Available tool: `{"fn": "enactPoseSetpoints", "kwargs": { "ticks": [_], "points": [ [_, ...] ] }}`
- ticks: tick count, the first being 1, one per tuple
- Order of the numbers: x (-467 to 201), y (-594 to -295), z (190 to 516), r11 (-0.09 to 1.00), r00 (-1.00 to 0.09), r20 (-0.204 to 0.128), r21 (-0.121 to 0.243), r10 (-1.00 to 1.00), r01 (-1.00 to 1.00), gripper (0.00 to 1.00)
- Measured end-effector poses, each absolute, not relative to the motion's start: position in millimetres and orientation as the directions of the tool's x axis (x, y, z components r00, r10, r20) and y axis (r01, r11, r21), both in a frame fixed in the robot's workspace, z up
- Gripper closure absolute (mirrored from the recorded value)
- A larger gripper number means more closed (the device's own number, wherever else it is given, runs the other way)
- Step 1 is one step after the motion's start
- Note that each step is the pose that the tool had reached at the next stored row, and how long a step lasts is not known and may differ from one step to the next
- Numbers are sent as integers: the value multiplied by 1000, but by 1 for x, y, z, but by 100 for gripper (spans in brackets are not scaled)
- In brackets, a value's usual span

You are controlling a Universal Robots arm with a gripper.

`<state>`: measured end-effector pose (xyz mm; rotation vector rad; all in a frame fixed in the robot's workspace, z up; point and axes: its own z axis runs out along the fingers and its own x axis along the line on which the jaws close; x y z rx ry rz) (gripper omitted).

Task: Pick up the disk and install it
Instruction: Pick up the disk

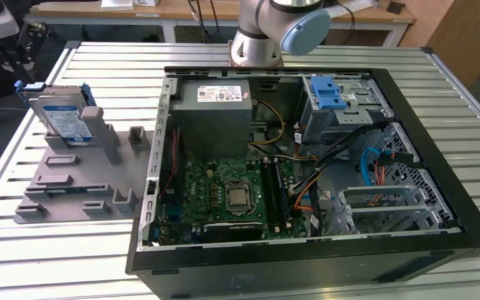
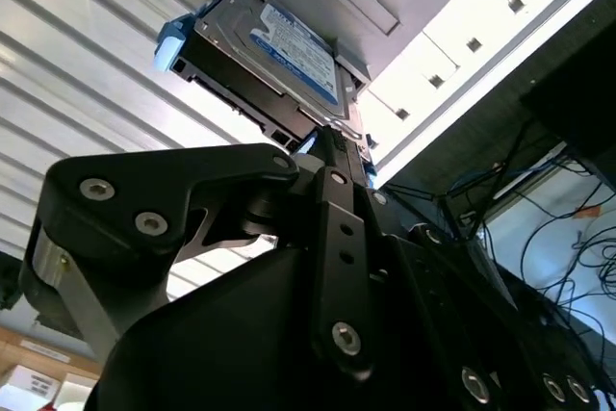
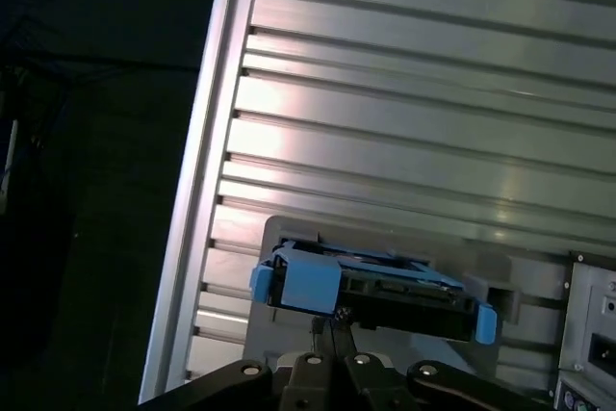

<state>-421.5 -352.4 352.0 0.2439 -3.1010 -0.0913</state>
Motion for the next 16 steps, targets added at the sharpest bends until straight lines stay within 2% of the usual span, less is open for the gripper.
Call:
{"fn": "enactPoseSetpoints", "kwargs": {
  "ticks": [16],
  "points": [
    [-423,-352,352,957,-958,25,61,-285,-283,89]
  ]
}}
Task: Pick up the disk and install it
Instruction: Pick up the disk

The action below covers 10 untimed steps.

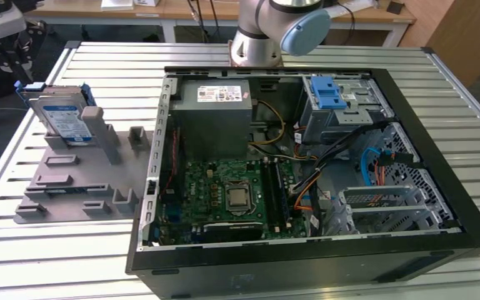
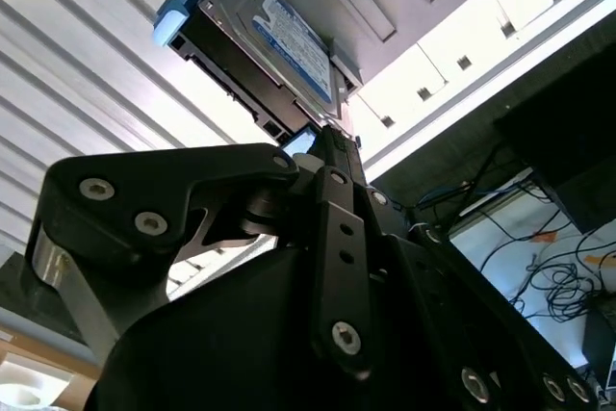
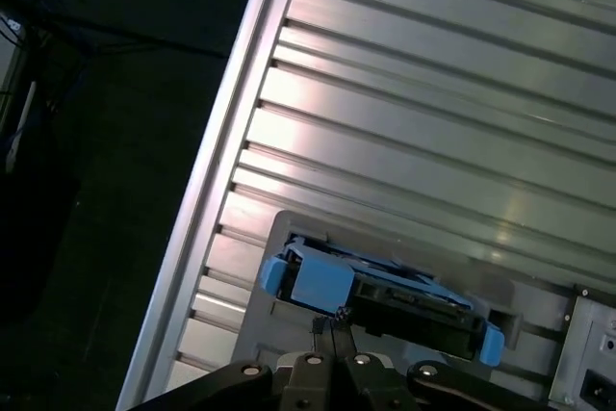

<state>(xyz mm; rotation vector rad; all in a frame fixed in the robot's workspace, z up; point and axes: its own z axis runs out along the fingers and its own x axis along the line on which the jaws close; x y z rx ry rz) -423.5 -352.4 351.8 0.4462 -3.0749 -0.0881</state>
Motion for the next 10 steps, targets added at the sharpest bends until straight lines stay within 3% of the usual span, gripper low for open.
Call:
{"fn": "enactPoseSetpoints", "kwargs": {
  "ticks": [10],
  "points": [
    [-424,-352,352,934,-935,25,61,-353,-351,89]
  ]
}}
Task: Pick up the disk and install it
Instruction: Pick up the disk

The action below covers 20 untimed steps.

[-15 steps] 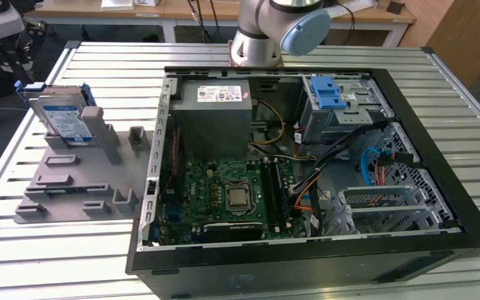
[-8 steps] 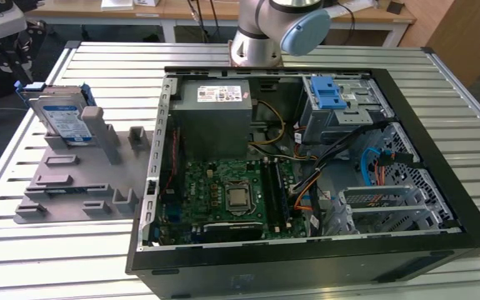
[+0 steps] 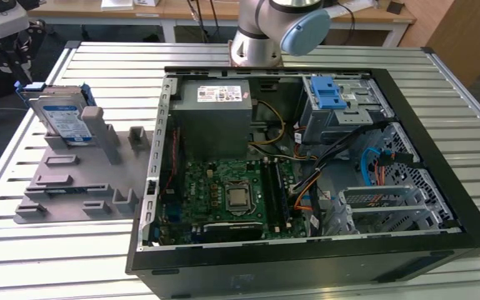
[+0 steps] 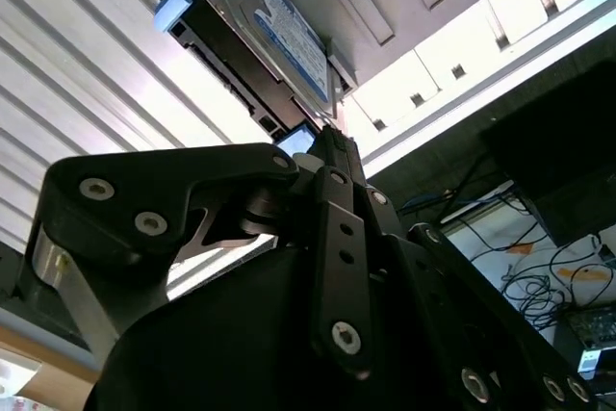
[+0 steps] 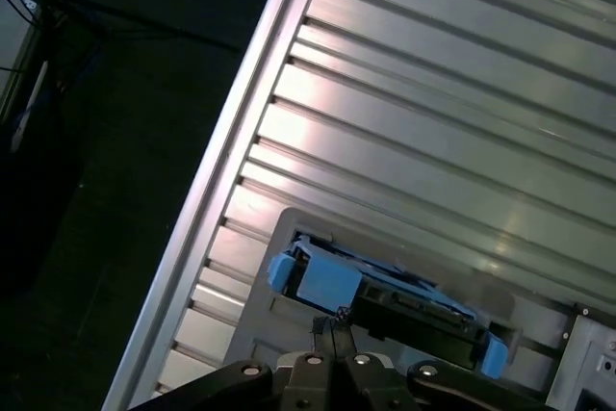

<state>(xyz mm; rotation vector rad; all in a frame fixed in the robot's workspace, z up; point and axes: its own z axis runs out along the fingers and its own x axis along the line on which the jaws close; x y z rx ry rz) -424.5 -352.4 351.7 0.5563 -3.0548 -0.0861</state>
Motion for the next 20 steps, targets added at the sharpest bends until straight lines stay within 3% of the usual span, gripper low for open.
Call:
{"fn": "enactPoseSetpoints", "kwargs": {
  "ticks": [20],
  "points": [
    [-428,-352,352,873,-874,25,61,-486,-484,89]
  ]
}}
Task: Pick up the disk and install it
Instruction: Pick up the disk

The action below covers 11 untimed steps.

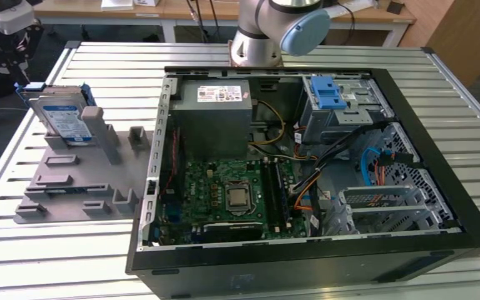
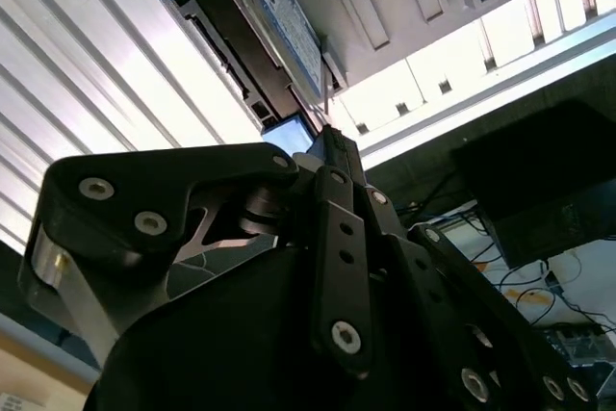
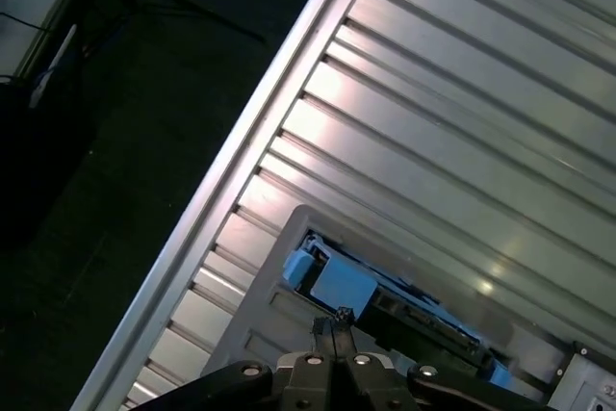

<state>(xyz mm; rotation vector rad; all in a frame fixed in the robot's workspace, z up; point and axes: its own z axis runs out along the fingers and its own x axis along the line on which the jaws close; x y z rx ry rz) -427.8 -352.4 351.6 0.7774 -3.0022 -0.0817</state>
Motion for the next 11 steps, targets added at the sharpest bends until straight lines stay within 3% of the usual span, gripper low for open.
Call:
{"fn": "enactPoseSetpoints", "kwargs": {
  "ticks": [11],
  "points": [
    [-428,-352,351,797,-798,25,61,-603,-600,89]
  ]
}}
